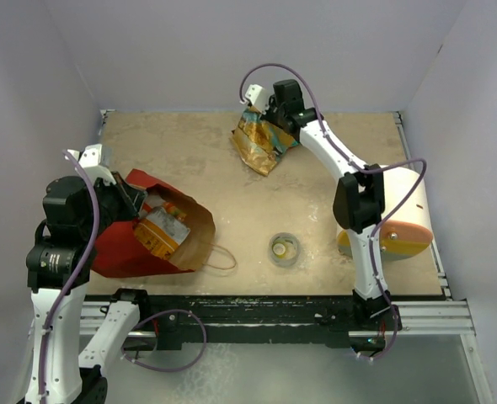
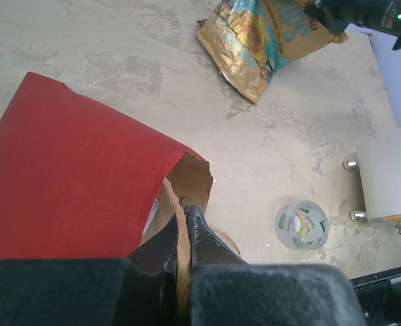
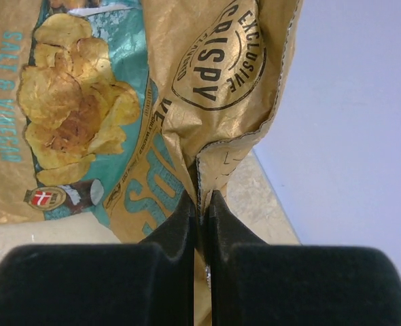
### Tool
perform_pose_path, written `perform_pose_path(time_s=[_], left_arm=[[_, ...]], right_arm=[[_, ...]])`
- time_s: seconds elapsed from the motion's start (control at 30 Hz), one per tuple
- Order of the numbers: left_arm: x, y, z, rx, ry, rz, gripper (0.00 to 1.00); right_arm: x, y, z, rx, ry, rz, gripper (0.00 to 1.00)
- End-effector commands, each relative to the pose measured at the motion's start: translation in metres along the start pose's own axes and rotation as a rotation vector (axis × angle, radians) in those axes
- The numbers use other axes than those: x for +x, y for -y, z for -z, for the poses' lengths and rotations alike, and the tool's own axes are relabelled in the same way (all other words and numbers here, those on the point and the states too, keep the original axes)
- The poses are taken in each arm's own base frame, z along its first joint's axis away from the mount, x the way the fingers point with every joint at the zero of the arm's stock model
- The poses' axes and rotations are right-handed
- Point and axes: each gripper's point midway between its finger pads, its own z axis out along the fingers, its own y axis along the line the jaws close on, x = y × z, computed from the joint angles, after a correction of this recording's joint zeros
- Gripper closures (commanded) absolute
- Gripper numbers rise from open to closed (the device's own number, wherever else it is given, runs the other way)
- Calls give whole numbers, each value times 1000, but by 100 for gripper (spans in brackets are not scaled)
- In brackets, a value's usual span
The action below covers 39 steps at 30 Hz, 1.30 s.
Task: Take the snacks out of the paper bag
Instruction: Place the snack at the center of the board.
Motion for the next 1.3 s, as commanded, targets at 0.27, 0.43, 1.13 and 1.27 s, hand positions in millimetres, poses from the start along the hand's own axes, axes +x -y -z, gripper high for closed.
perform_pose_path(time_s=[0.27,0.43,1.13,1.27], left_arm=[[-11,14,0,60,40,32,100],[-12,18,-1,77,31,45,100],[-20,37,-29,214,9,-32,100],[-20,51,-37,307,-17,-44,100]], right_arm=[[8,54,-32,73,161,-66,85],[20,54,-50,63,171,-112,71],[-45,29,98,101,205,-772,16],[-80,-46,128,-225,341,-881,16]])
